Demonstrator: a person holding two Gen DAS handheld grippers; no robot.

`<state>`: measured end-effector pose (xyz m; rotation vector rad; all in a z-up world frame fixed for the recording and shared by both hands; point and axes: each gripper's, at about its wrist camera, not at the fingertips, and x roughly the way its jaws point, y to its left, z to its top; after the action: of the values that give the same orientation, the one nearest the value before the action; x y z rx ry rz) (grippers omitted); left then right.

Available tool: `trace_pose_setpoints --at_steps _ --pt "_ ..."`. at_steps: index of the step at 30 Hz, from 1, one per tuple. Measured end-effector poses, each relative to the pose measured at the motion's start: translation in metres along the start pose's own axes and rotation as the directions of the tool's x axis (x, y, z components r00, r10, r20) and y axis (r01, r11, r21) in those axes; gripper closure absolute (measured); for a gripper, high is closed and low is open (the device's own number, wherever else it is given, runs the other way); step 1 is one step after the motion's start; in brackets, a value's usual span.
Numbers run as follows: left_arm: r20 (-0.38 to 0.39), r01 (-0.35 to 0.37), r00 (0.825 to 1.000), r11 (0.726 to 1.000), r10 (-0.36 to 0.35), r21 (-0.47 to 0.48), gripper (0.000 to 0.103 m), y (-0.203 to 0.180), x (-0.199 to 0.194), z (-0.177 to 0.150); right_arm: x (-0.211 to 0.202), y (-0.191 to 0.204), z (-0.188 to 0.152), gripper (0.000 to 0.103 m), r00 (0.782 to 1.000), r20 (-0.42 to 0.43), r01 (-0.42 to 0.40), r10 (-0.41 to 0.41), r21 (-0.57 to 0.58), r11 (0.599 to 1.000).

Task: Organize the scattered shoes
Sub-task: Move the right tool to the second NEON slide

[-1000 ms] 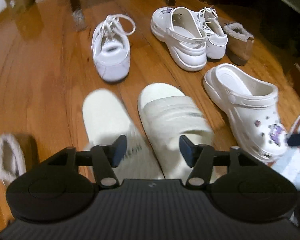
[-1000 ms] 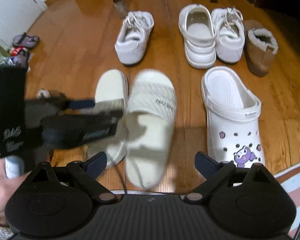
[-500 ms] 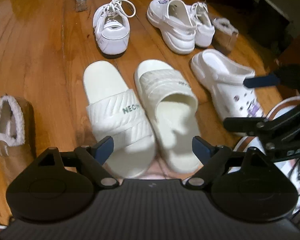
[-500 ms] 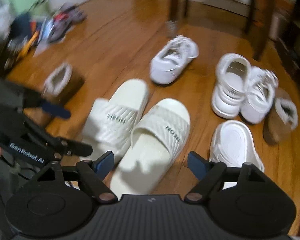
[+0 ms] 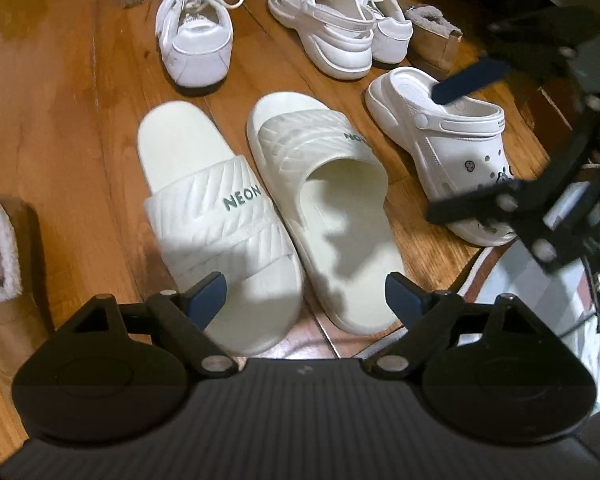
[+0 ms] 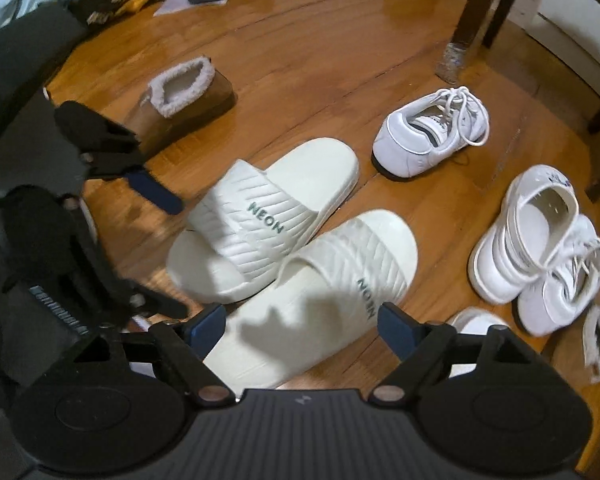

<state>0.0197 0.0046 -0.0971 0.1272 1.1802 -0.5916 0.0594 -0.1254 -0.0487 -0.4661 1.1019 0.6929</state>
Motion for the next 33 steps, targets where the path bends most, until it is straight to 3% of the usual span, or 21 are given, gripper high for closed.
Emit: trace_pose_setpoints --at_steps 6,19,24,28,33 --pt "-0.011 0.022 1.0 1.0 -0.022 -0.002 0.012 0.009 0.008 0.002 0.03 -0.015 0.01 0.017 0.999 -0.029 -0.027 0.029 0.047 0.998" --pt "-0.016 0.045 0.999 0.999 -0.045 -0.003 0.012 0.024 0.015 -0.001 0.071 -0.032 0.028 0.015 0.98 -0.199 0.0 -0.018 -0.092 0.996" --pt "-0.003 0.042 0.999 0.999 -0.042 0.002 0.011 0.023 0.007 -0.003 0.1 -0.039 0.037 0.015 0.975 -0.219 -0.057 0.029 -0.125 0.99" --pt "0.011 0.041 0.999 0.999 -0.041 0.026 0.008 0.014 -0.002 -0.003 0.121 -0.057 0.036 0.014 0.983 -0.18 -0.047 0.047 0.005 0.999" --pt "0.009 0.036 0.999 0.999 -0.036 0.016 0.008 0.014 -0.002 -0.003 0.123 -0.038 0.028 0.026 0.985 -0.155 0.068 -0.08 -0.084 0.994"
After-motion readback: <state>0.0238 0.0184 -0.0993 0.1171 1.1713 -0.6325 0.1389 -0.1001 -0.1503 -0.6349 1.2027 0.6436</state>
